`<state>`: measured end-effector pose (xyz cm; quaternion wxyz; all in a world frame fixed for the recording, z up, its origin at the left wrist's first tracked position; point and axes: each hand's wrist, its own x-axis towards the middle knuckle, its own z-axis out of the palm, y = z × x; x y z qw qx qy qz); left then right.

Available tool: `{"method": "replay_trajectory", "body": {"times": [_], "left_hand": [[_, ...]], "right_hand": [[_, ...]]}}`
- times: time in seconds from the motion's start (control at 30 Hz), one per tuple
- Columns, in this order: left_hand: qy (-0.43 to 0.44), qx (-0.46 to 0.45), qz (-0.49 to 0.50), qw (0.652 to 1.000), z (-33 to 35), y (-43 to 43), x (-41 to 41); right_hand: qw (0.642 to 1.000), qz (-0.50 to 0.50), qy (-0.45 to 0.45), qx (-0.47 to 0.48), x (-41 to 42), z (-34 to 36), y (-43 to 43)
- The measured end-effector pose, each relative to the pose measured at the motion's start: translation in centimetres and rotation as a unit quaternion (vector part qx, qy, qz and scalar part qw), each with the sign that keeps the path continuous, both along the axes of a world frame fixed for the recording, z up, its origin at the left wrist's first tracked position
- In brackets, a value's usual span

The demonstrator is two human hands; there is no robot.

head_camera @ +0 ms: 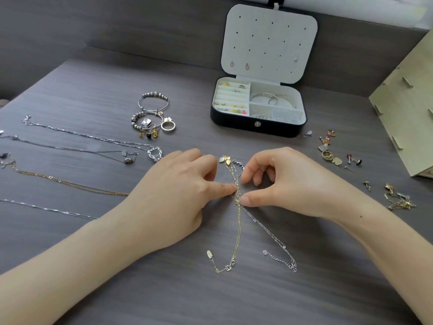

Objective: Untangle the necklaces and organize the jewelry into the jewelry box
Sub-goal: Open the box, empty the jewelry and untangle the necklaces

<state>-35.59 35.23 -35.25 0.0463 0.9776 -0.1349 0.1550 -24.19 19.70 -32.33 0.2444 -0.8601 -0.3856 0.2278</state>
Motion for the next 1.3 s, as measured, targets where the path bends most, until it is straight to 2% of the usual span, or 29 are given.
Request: {"method": "replay_trajectory", "body": {"times": [0.2,0.53,0.8,1.3], "left_hand": [[-0.010,-0.015,-0.004,1.000,0.00,0.11,-0.14],[-0.006,-0.017,-0.017,1.000,-0.17,0.08,0.10],[-0.012,0.065,-0.030,0.997,0.38,0.31,-0.04],[-0.010,0.032,-0.025,0.999,0.28,0.83,-0.25]], "right_hand": [[0.999,-0.018,0.036,0.033,0.22,-0.10,0.03],[0.999,-0.026,0.004,0.030,0.06,-0.59,0.32],[1.000,-0.018,-0.008,0.019,0.16,-0.47,0.44],[1.000,-0.014,0.000,0.013,0.40,-0.17,0.36]]}}
